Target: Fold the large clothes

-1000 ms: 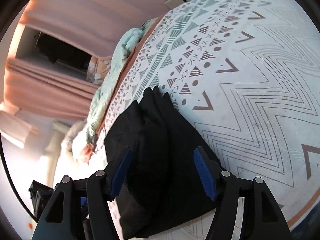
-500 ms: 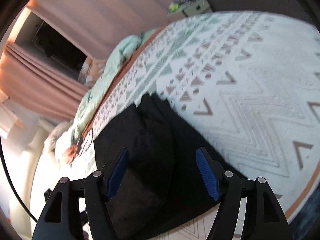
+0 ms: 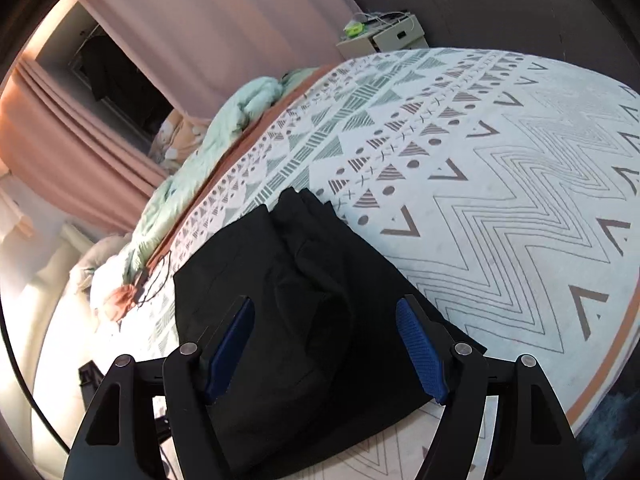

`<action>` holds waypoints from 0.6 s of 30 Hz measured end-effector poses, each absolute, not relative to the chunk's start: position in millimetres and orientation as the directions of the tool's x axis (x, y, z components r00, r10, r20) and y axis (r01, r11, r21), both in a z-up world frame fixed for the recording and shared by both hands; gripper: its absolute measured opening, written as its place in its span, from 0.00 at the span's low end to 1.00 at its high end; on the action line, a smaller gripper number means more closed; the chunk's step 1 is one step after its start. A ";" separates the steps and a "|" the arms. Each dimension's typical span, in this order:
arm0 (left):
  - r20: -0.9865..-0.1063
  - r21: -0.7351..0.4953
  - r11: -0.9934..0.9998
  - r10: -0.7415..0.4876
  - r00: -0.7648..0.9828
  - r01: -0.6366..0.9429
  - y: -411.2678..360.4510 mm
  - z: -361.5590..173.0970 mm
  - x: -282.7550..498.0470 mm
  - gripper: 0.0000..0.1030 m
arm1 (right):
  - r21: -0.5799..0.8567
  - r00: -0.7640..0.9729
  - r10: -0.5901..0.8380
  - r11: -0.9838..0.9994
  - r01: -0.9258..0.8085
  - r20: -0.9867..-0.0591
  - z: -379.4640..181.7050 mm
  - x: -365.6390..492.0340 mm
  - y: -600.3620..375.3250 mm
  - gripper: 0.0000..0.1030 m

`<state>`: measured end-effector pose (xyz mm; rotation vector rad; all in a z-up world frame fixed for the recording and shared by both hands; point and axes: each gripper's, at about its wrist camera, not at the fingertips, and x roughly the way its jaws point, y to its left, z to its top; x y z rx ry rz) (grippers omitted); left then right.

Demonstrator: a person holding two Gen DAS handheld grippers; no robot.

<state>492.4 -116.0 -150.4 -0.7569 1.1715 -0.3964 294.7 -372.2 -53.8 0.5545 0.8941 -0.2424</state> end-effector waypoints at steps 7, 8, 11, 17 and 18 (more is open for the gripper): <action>-0.688 -0.698 0.711 -0.630 0.360 -0.091 -121.2 -153.5 495.4 0.59 | 0.376 0.673 0.044 0.855 0.356 -0.738 -54.0 288.5 -358.3 0.72; -0.688 -0.698 0.710 -0.630 0.359 -0.091 -122.0 -155.0 498.1 0.59 | 0.383 0.685 0.052 0.859 0.341 -0.726 -52.3 289.2 -356.5 0.72; -0.689 -0.698 0.710 -0.631 0.357 -0.093 -120.8 -156.0 497.8 0.58 | 0.372 0.643 0.079 0.866 0.335 -0.761 -65.9 299.3 -352.8 0.72; -0.694 -0.690 0.719 -0.626 0.357 -0.080 -122.7 -153.1 499.1 0.57 | 0.412 0.608 0.098 0.818 0.401 -0.788 -89.0 296.3 -377.3 0.17; -0.689 -0.693 0.717 -0.630 0.359 -0.072 -123.4 -151.9 499.7 0.56 | 0.433 0.616 0.115 0.810 0.396 -0.779 -89.3 294.9 -380.1 0.15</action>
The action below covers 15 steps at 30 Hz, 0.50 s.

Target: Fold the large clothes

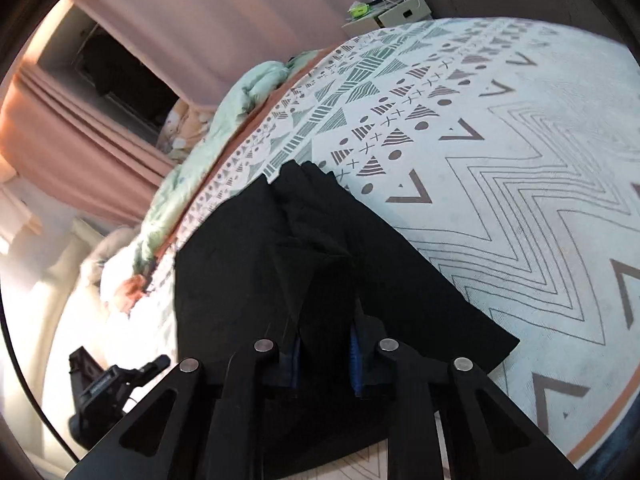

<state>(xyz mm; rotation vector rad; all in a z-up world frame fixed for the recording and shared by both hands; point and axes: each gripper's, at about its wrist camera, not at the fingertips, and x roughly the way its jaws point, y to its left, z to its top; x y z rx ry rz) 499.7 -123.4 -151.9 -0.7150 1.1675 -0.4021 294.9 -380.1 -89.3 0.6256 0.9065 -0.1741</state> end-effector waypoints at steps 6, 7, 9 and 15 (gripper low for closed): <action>-0.680 -0.686 0.728 -0.635 0.366 -0.010 -133.6 -140.5 499.8 0.55 | 0.505 0.620 0.186 0.771 0.388 -0.762 -93.0 278.6 -390.0 0.10; -0.672 -0.692 0.722 -0.644 0.365 -0.002 -134.7 -139.9 499.6 0.55 | 0.529 0.618 0.209 0.751 0.396 -0.758 -96.0 273.9 -395.2 0.10; -0.652 -0.711 0.703 -0.670 0.353 0.020 -138.3 -138.6 499.5 0.55 | 0.546 0.616 0.223 0.733 0.405 -0.756 -99.0 266.6 -400.8 0.09; -0.663 -0.694 0.719 -0.661 0.352 0.044 -144.3 -136.1 499.3 0.55 | 0.538 0.610 0.203 0.721 0.436 -0.766 -104.0 246.3 -417.1 0.08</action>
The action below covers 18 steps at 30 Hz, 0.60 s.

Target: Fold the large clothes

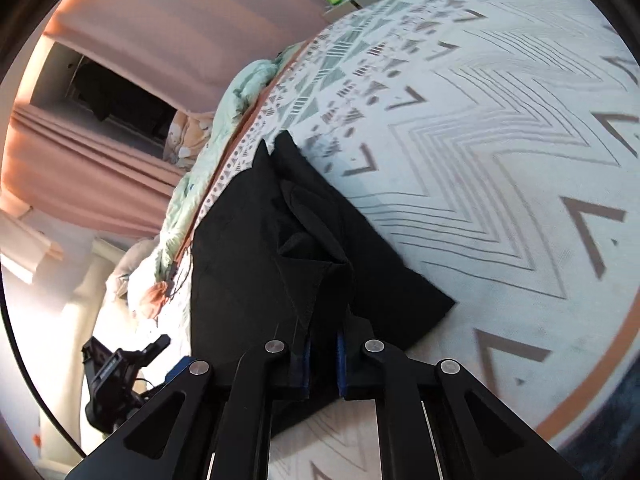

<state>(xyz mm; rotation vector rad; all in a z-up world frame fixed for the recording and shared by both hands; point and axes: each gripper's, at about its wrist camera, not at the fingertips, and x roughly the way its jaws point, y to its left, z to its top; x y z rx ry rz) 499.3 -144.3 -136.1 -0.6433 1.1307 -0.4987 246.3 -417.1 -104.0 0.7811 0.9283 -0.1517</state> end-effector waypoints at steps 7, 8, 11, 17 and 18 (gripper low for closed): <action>-0.680 -0.685 0.728 -0.653 0.333 0.029 -141.3 -144.3 502.5 0.55 | 0.563 0.616 0.195 0.668 0.486 -0.763 -119.2 241.2 -440.5 0.08; -0.683 -0.684 0.729 -0.654 0.326 0.029 -142.6 -146.1 502.7 0.55 | 0.568 0.615 0.196 0.657 0.496 -0.764 -121.2 241.2 -443.3 0.08; -0.690 -0.679 0.734 -0.653 0.311 0.035 -146.6 -149.0 503.0 0.55 | 0.572 0.604 0.209 0.647 0.504 -0.769 -125.7 240.7 -444.9 0.08; -0.701 -0.672 0.739 -0.655 0.283 0.049 -155.5 -153.3 501.4 0.47 | 0.564 0.605 0.189 0.641 0.521 -0.774 -124.7 235.5 -449.4 0.06; -0.703 -0.669 0.742 -0.652 0.284 0.048 -156.1 -153.1 501.1 0.47 | 0.547 0.591 0.189 0.660 0.515 -0.784 -123.6 237.8 -447.1 0.06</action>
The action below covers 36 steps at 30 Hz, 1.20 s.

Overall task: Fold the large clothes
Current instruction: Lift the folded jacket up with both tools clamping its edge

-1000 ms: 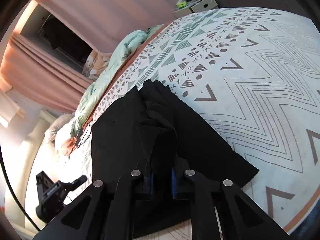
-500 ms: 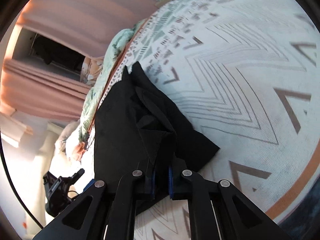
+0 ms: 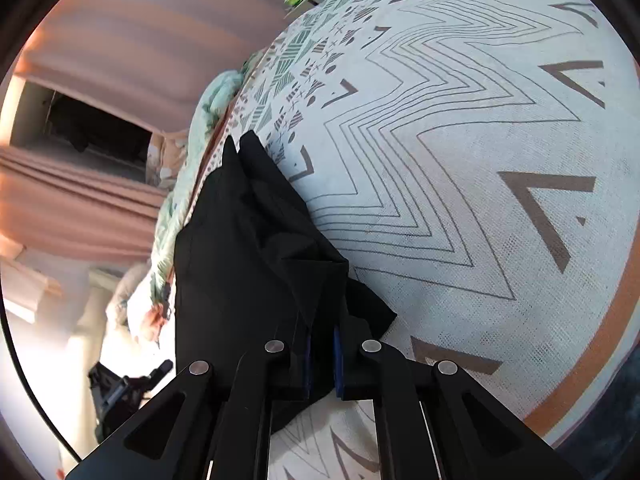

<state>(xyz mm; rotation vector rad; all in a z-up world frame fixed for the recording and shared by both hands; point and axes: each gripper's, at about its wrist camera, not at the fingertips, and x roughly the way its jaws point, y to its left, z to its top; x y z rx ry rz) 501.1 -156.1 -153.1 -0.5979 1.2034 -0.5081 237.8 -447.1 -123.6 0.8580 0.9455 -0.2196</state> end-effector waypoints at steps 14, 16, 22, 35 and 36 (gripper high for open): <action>-0.718 -0.641 0.767 -0.617 0.323 0.041 -155.6 -152.3 514.2 0.46 | 0.361 0.493 0.157 0.863 0.352 -0.856 -69.6 294.5 -472.3 0.59; -0.725 -0.633 0.774 -0.608 0.323 0.035 -156.9 -154.9 515.0 0.46 | 0.357 0.464 0.194 0.887 0.294 -0.864 -70.9 316.8 -473.3 0.72; -0.734 -0.610 0.792 -0.583 0.348 0.038 -159.7 -155.2 520.1 0.39 | 0.365 0.351 0.281 0.909 0.201 -0.893 -94.4 375.0 -475.8 0.75; -0.762 -0.542 0.838 -0.524 0.381 0.068 -170.6 -157.0 531.9 0.34 | 0.546 0.195 0.518 0.827 0.138 -0.833 -159.5 455.6 -479.4 0.75; -0.763 -0.540 0.839 -0.521 0.382 0.066 -171.0 -157.8 533.0 0.34 | 0.558 0.181 0.534 0.819 0.130 -0.826 -163.5 461.5 -476.5 0.75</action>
